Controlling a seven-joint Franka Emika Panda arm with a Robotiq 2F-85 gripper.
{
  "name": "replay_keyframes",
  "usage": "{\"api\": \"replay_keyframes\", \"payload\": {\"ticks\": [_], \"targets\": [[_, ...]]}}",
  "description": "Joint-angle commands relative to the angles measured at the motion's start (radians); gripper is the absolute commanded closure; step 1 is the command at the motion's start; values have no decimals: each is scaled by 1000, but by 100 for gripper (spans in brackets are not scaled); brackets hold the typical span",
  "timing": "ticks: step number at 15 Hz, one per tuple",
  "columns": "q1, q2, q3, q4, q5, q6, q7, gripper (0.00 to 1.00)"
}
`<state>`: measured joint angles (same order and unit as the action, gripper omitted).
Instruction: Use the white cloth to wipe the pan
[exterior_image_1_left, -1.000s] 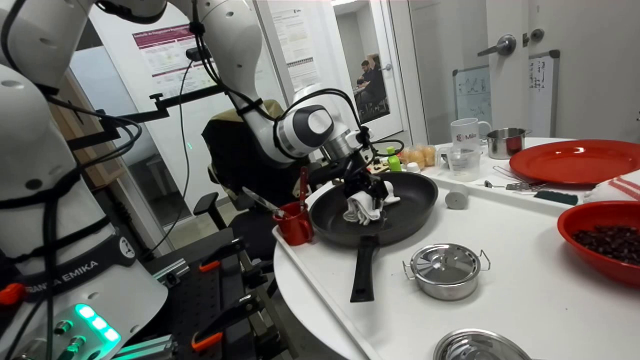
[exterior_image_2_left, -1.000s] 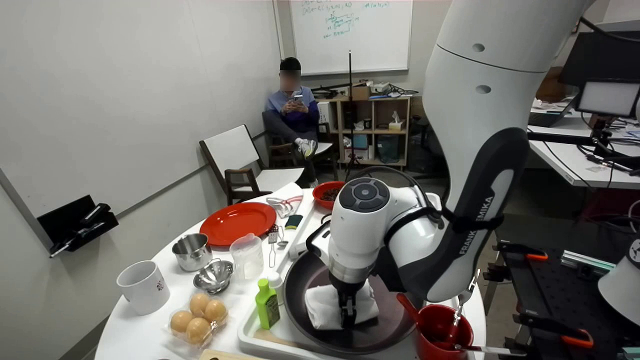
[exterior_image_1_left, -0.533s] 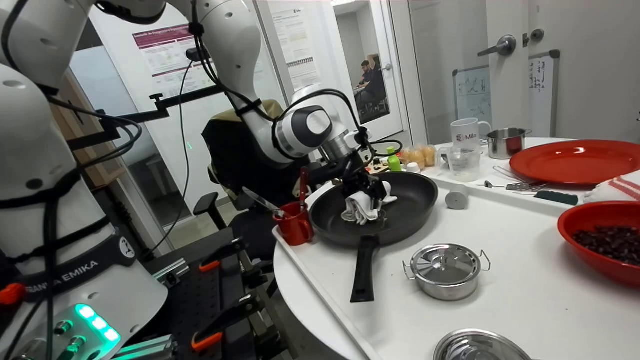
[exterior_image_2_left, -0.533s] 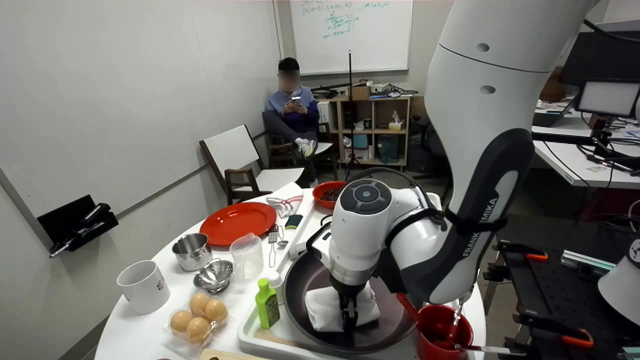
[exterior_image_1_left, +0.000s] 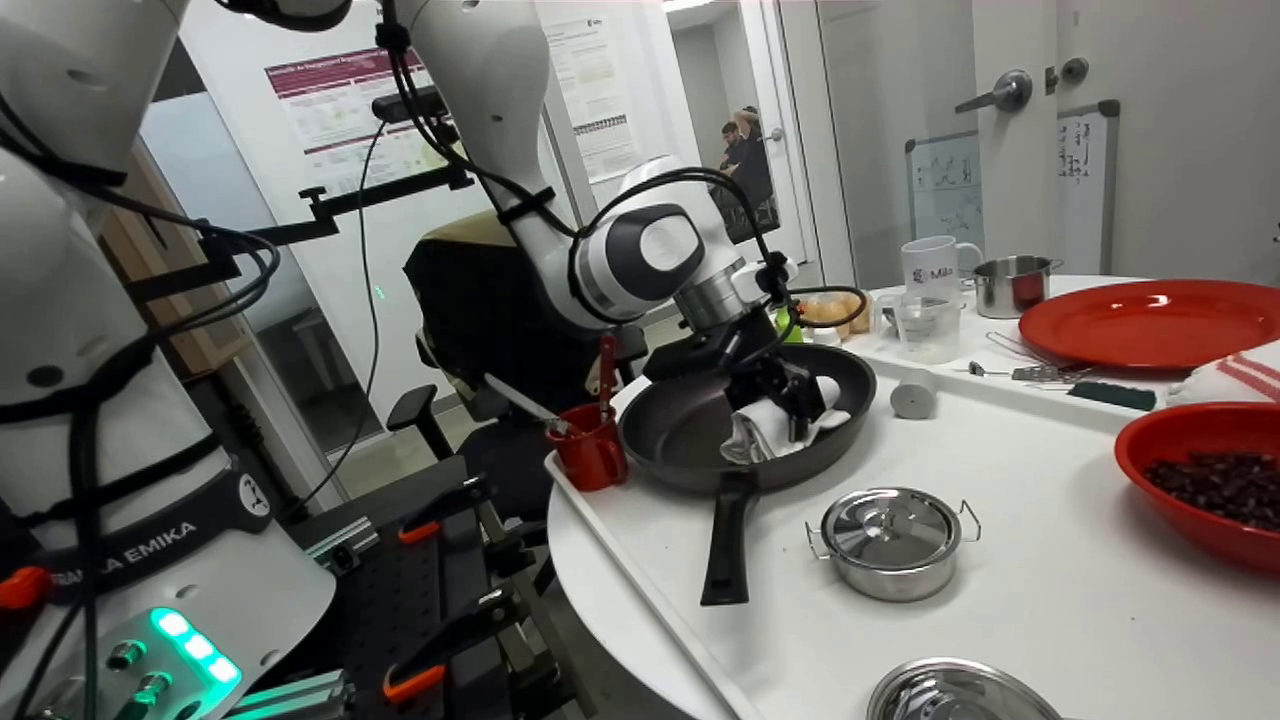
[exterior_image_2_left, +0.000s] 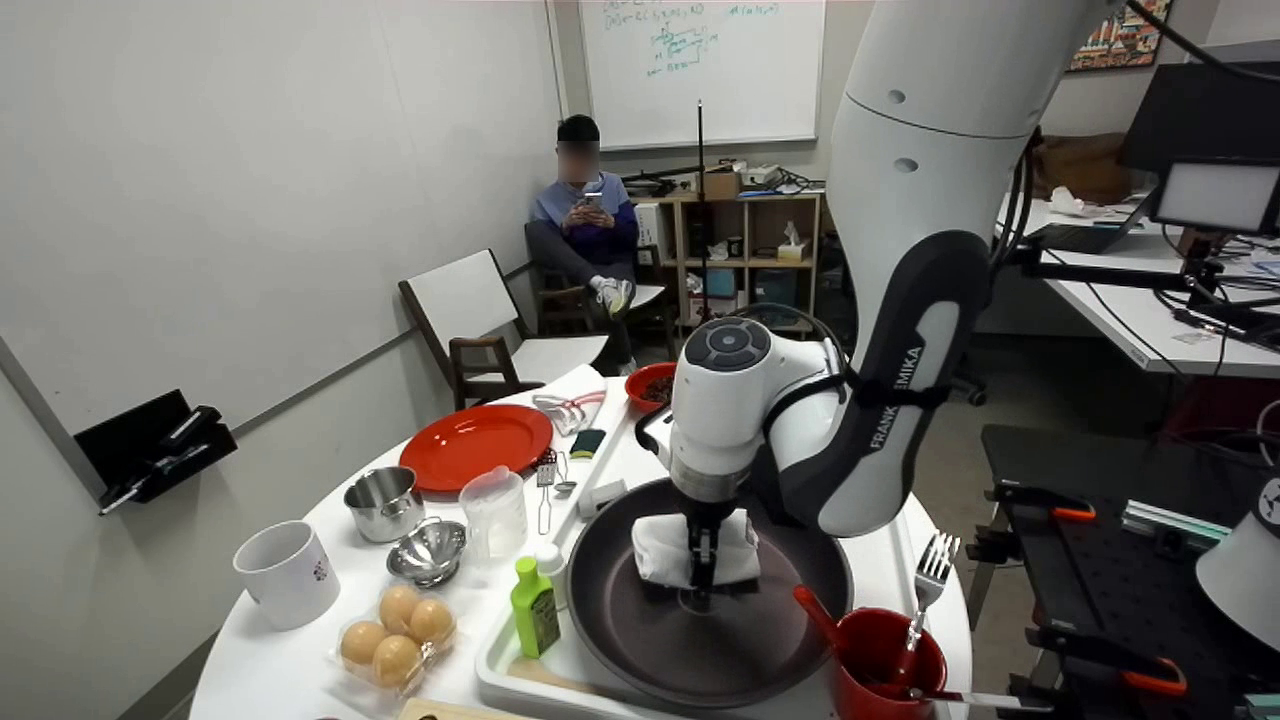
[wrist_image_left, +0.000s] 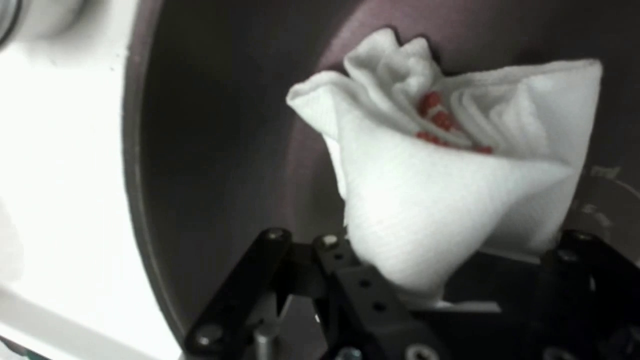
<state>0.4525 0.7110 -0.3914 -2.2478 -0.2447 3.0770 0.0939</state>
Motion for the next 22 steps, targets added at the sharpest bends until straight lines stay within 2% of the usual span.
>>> {"api": "replay_keyframes", "payload": {"ticks": [1, 9, 12, 16, 22], "targets": [[-29, -3, -9, -1, 18, -13, -1, 94], [8, -104, -41, -35, 5, 37, -6, 93], [41, -163, -92, -42, 7, 71, -1, 93], [88, -216, -200, -37, 13, 97, 11, 93], [74, -215, -304, -23, 26, 89, 50, 93]]}}
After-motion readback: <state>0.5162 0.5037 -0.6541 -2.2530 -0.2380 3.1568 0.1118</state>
